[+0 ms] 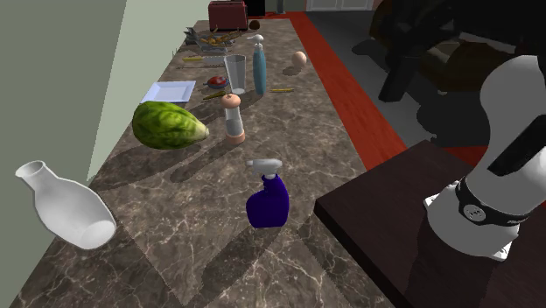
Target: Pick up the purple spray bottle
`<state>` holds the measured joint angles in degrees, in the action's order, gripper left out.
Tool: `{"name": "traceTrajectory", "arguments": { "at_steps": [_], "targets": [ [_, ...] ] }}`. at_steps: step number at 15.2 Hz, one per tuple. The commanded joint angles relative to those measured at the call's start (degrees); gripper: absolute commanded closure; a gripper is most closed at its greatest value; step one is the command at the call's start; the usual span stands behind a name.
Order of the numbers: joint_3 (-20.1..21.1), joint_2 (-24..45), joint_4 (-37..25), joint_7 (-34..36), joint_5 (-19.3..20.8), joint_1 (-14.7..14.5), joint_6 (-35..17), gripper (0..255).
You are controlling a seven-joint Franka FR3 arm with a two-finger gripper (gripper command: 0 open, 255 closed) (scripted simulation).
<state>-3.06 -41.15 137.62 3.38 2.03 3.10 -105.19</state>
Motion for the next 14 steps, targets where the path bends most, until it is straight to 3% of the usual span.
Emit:
{"name": "traceTrajectory", "arguments": {
  "at_steps": [1,14],
  "targets": [
    [-1.7,1.4,1.9,-1.1,0.9,1.0,-2.8,0],
    [-13.0,15.4,6.7,-8.5,5.1,7.3,-18.5,0]
  ]
}}
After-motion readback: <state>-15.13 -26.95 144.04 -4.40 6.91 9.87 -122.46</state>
